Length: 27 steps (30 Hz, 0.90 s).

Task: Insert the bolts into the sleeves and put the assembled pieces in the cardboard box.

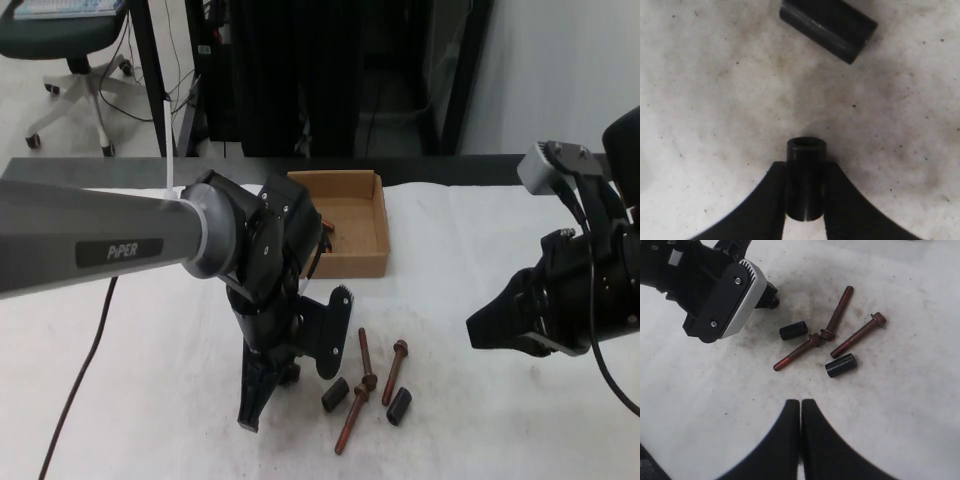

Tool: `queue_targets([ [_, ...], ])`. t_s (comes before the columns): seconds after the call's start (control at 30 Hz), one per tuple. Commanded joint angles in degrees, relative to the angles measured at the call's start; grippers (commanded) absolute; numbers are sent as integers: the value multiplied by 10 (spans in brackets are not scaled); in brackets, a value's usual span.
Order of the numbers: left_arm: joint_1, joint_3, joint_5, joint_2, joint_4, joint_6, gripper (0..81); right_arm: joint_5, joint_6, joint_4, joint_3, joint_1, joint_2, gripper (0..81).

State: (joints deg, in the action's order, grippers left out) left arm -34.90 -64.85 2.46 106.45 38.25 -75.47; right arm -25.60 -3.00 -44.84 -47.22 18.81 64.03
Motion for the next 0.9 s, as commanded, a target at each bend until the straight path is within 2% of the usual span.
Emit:
queue_targets([
  [0.0,1,-7,1,-2,-2,-4,1,-5,0,-15,-6,0,-6,8],
  [0.1,-1,-7,1,-2,-2,-4,68,-5,0,-25,-6,0,-6,8],
  [0.23,-1,-8,5,-8,13,-4,295,-5,0,-30,-6,0,-6,8],
  [0.33,-1,-8,17,-11,14,-4,404,-5,0,-30,-6,0,-6,8],
  [0.67,-1,-47,44,-16,14,3,408,-5,0,-30,-6,0,-6,8],
  [0.8,-9,-82,28,-39,14,98,408,-5,0,-30,-6,0,-6,8],
  [0.87,-15,-96,12,-54,14,174,408,-5,0,-30,-6,0,-6,8],
])
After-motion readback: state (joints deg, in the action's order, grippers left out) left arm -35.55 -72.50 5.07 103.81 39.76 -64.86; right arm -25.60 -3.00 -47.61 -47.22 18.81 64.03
